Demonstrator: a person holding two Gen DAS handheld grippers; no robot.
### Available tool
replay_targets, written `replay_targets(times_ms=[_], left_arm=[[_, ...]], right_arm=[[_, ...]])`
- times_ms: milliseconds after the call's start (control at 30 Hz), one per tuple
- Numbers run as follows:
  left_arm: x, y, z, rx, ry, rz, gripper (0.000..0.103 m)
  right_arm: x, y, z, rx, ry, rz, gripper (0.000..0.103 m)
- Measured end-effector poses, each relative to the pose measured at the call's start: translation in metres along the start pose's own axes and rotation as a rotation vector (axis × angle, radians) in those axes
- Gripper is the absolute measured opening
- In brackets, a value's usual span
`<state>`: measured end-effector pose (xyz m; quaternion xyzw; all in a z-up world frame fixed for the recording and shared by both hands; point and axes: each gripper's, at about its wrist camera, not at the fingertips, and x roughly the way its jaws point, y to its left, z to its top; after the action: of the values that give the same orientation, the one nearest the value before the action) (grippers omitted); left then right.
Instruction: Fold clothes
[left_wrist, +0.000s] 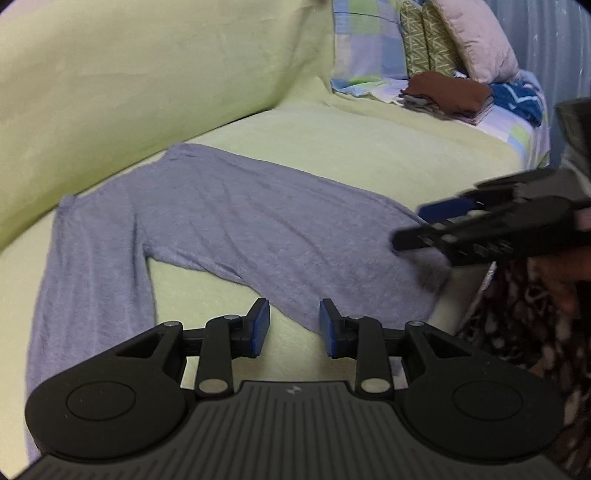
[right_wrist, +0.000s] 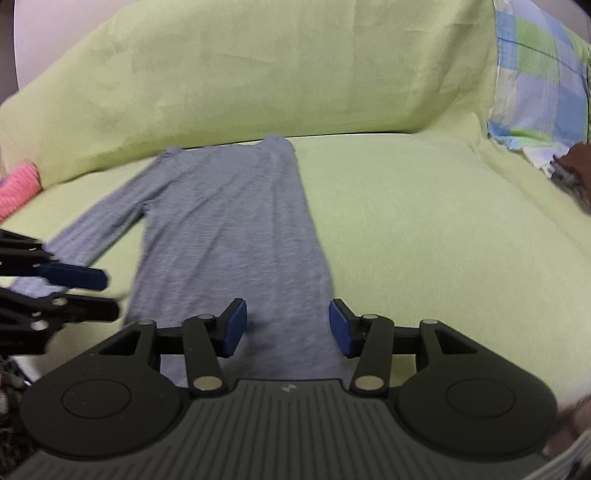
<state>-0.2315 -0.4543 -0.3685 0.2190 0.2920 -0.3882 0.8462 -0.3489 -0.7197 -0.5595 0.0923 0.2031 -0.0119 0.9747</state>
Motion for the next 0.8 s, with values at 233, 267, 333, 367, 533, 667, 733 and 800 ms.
replay_targets(times_ms=[233,267,333,367,533,667,733,800], left_arm=[[0.029,0.049,0.017,0.028,0.036,0.127,0.036],[0.034,0.056,0.02,0.029,0.041,0.138,0.036],[0.044,0.069,0.025,0.026,0.054,0.148,0.036],[0.054,0.078,0.03,0.023,0.063,0.137,0.036],[0.068,0.081,0.04,-0.003,0.091,0.11,0.033],[0.068,0.08,0.04,-0.053,0.098,0.095,0.033],[0.073,0.079,0.037,-0.065,0.116,0.113,0.034],[0.073,0.079,0.036,-0.044,0.132,0.146,0.033]], right_arm=[[-0.015,0.003,-0.004,0.015,-0.041,0.04,0.048],[-0.016,0.005,-0.004,0.011,-0.043,0.046,0.049],[-0.017,0.01,-0.005,-0.005,-0.041,0.056,0.052],[-0.017,0.012,-0.004,-0.014,-0.039,0.061,0.053],[-0.015,0.017,-0.003,-0.025,-0.029,0.069,0.056],[-0.01,0.018,-0.003,-0.015,-0.014,0.067,0.059],[-0.006,0.019,-0.002,-0.017,-0.003,0.074,0.059],[-0.004,0.021,-0.002,-0.024,-0.001,0.082,0.059]])
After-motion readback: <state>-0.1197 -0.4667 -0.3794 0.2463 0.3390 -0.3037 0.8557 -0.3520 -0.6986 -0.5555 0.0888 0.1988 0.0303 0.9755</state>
